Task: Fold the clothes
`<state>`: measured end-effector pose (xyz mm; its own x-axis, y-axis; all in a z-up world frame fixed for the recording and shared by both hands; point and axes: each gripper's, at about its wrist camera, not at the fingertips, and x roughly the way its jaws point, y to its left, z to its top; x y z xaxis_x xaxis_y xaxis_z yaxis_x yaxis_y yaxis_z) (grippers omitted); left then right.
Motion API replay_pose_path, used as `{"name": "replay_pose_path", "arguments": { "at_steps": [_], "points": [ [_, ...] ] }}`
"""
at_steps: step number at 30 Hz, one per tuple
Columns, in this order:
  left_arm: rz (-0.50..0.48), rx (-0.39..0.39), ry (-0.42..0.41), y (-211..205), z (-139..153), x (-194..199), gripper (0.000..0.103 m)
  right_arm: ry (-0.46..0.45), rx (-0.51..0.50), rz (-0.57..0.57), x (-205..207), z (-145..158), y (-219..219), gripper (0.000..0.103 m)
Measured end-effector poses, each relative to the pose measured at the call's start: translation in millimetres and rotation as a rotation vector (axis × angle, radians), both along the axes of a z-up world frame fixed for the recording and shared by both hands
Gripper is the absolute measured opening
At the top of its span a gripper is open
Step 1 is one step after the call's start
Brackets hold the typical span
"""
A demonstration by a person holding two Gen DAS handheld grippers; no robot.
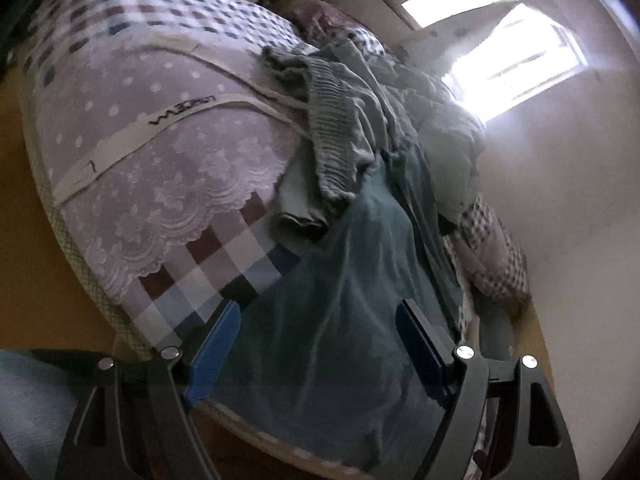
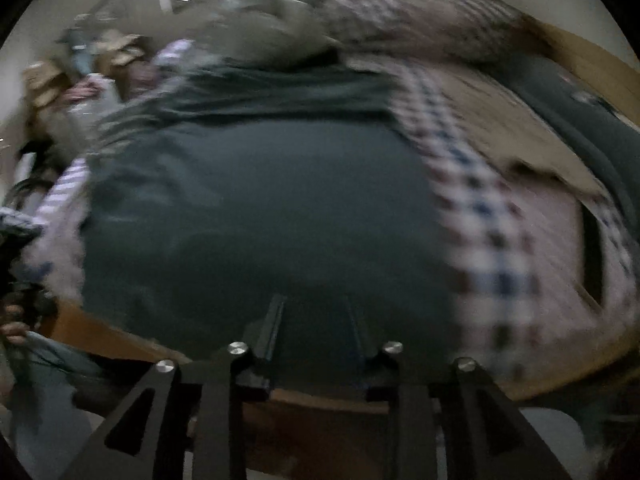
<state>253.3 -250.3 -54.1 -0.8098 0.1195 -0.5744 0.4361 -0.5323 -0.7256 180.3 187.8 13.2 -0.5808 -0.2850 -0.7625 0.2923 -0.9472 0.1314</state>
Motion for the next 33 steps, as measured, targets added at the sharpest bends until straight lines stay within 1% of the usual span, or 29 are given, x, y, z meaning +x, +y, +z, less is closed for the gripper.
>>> {"name": "replay_pose_path", "arguments": {
  "at_steps": [2, 3, 6, 9, 11, 15, 17, 23, 28, 33],
  "points": [
    [0.009, -0.005, -0.017, -3, -7, -2, 0.084, 0.035, -0.045, 0.068, 3, 5, -32, 0.040],
    [0.011, -0.007, -0.027, -3, -11, -3, 0.084, 0.051, -0.071, 0.103, 4, 6, -46, 0.045],
    [0.006, -0.004, -0.056, -4, -25, -8, 0.084, 0.090, -0.163, 0.203, 2, 5, -86, 0.051],
    [0.003, 0.051, -0.079, -9, -42, -11, 0.084, 0.123, -0.234, 0.275, 1, -5, -113, 0.052],
    [0.001, 0.087, -0.094, -12, -54, -12, 0.084, 0.105, -0.269, 0.298, -3, -18, -122, 0.052],
    [0.009, 0.155, -0.110, -17, -72, -14, 0.084, 0.068, -0.265, 0.374, 7, -41, -139, 0.052],
    [0.016, 0.161, -0.113, -16, -75, -15, 0.084, 0.055, -0.259, 0.397, 10, -48, -145, 0.052],
    [-0.028, 0.157, -0.132, -3, -76, -18, 0.084, 0.044, -0.275, 0.435, 11, -55, -153, 0.052],
    [-0.068, 0.153, -0.147, 9, -76, -20, 0.083, 0.055, -0.238, 0.455, 15, -59, -160, 0.052],
    [-0.070, 0.216, -0.142, 13, -77, -12, 0.083, 0.073, -0.192, 0.488, 21, -64, -171, 0.052]
  ]
}}
